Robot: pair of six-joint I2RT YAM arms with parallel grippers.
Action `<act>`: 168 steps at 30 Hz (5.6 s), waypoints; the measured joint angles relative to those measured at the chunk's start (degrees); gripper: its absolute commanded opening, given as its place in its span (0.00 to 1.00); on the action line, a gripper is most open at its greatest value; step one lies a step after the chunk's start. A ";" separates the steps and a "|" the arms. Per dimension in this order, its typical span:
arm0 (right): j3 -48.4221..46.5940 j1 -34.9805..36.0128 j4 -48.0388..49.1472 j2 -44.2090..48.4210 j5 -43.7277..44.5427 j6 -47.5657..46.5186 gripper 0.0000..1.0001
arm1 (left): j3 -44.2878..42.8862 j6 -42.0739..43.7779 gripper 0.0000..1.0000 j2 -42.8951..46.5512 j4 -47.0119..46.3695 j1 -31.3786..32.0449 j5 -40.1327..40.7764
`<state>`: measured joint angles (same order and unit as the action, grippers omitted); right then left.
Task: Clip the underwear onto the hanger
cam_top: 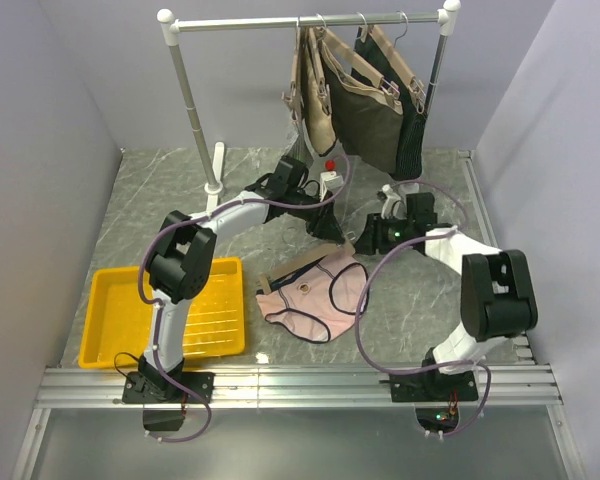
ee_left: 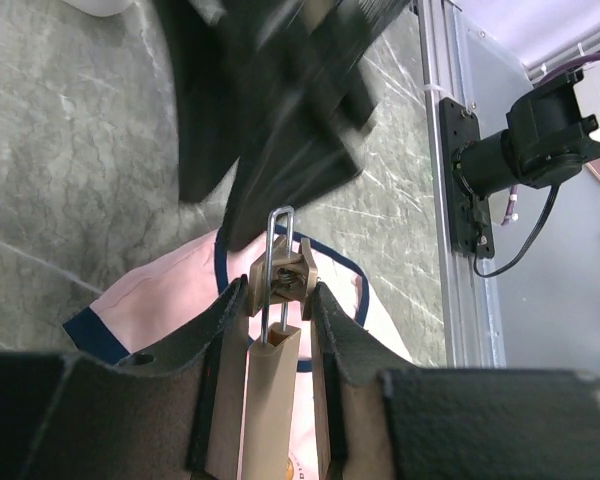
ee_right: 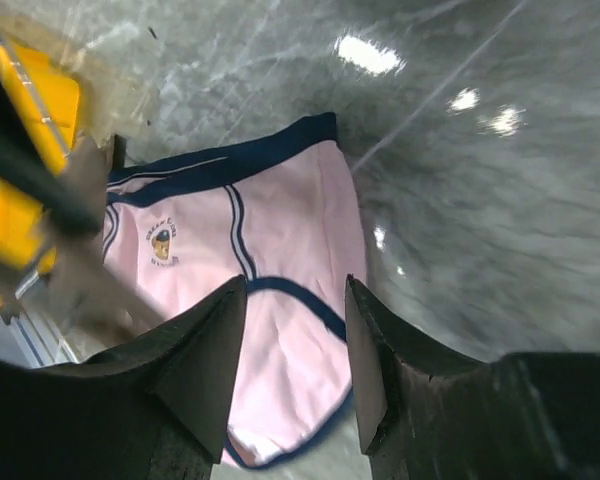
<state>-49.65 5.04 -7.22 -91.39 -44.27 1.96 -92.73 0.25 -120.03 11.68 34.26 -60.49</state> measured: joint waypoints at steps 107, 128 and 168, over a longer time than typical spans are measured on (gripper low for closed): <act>-5.68 6.19 -7.96 -14.29 2.03 9.20 0.00 | 0.00 -3.85 0.00 -2.27 -0.48 -3.41 -8.37; 0.66 4.04 -4.46 -0.63 -3.78 2.10 0.36 | 0.24 -6.29 0.00 -3.63 -0.72 -4.46 -10.43; -3.30 3.41 -0.15 1.07 -12.41 2.67 0.36 | 1.99 4.87 0.00 -2.29 5.31 -1.75 -6.54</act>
<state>-52.95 8.45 -7.38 -90.32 -56.69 4.62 -90.74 5.13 -122.32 16.99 32.51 -67.02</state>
